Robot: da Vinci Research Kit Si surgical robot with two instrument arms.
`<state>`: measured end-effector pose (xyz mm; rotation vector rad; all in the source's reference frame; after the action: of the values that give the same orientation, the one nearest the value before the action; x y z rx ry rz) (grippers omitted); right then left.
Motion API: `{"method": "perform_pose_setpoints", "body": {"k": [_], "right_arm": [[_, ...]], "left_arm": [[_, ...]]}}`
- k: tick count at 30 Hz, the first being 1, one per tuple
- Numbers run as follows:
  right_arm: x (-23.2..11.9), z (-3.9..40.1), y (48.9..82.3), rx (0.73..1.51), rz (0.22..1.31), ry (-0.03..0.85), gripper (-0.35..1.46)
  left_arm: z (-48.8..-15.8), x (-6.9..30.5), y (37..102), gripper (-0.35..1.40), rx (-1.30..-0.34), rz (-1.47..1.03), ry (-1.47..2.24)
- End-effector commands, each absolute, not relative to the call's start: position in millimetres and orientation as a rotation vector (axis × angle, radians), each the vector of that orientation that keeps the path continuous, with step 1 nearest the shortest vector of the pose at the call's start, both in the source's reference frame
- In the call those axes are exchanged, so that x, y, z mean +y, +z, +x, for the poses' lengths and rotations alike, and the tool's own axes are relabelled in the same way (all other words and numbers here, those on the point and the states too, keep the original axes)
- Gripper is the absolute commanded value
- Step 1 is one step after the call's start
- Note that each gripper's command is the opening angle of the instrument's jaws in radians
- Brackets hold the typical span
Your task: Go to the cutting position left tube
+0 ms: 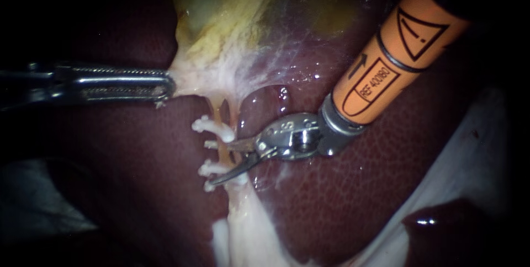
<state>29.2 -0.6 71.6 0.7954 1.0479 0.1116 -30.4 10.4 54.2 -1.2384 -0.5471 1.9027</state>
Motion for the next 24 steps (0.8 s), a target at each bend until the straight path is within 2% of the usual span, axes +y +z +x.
{"method": "perform_pose_setpoints", "body": {"k": [1,10,16,24], "right_arm": [[-0.8,29.6,71.7,1.059,0.794,0.109,1.36],[-0.9,32.1,71.4,1.114,0.745,0.157,1.36],[-0.4,32.5,69.1,1.163,0.760,0.187,1.36],[-0.6,32.8,66.0,1.181,0.784,0.220,1.38]], "left_arm": [[-30.4,10.4,54.3,-0.35,-0.547,-1.238,1.902],[-30.6,10.4,54.3,-0.35,-0.548,-1.238,1.902],[-30.7,10.4,54.3,-0.35,-0.548,-1.238,1.902],[-30.6,10.4,54.3,-0.35,-0.549,-1.238,1.903]]}}
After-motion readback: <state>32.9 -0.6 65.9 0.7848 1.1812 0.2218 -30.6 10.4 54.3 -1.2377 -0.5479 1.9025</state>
